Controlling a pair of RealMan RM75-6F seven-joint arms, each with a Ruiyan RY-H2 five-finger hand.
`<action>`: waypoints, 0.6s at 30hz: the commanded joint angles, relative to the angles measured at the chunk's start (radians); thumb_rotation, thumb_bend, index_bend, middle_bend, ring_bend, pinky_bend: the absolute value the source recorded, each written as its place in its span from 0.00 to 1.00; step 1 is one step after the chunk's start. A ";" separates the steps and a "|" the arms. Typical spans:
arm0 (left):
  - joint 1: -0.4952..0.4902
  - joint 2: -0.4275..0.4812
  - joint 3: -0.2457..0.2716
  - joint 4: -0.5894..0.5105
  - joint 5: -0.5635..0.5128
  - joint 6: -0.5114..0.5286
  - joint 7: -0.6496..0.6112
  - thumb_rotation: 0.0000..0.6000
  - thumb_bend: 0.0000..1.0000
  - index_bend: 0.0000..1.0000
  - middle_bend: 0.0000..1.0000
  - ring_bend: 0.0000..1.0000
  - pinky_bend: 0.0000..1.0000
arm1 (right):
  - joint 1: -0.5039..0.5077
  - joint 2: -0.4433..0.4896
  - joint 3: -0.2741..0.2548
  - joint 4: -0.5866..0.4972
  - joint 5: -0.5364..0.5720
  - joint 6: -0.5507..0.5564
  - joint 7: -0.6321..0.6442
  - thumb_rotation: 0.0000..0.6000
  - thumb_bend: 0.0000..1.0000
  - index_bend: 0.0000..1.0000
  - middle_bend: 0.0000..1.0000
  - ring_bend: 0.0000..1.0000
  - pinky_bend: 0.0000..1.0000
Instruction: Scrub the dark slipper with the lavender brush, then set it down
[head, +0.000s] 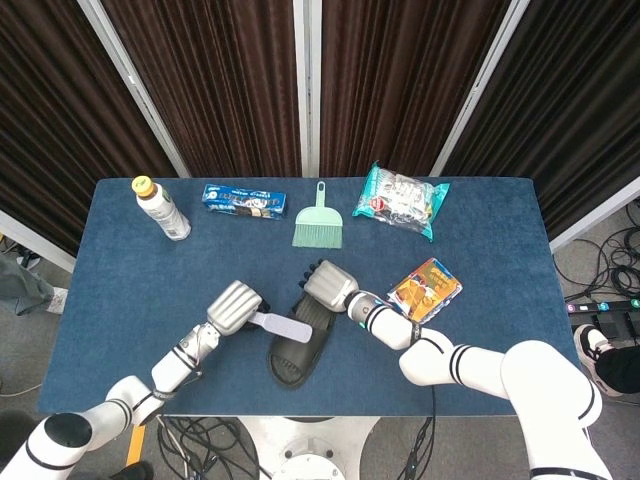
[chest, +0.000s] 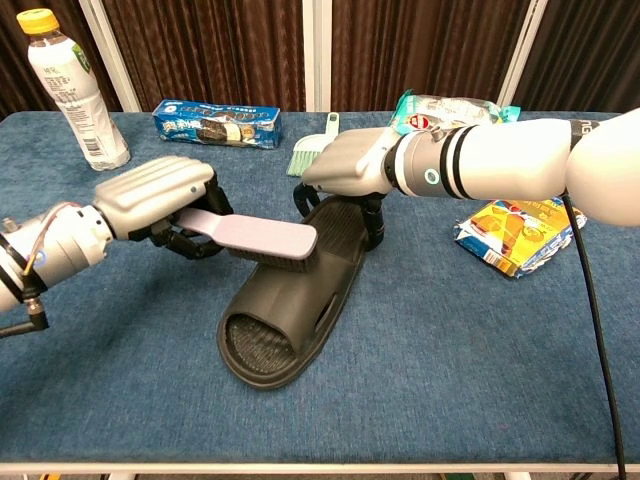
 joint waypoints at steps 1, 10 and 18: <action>0.012 -0.010 0.047 0.011 0.032 -0.009 0.024 1.00 0.48 1.00 1.00 1.00 1.00 | 0.001 -0.001 -0.001 0.002 0.001 -0.002 0.001 1.00 0.12 0.51 0.38 0.21 0.29; 0.055 0.127 0.128 -0.202 0.083 0.028 0.082 1.00 0.49 1.00 1.00 1.00 1.00 | -0.001 0.006 -0.005 -0.007 0.003 0.001 0.004 1.00 0.11 0.47 0.37 0.18 0.28; 0.090 0.243 0.087 -0.397 0.031 0.060 0.135 1.00 0.49 1.00 1.00 1.00 1.00 | 0.001 0.044 -0.013 -0.068 0.063 -0.006 -0.029 1.00 0.06 0.00 0.01 0.00 0.00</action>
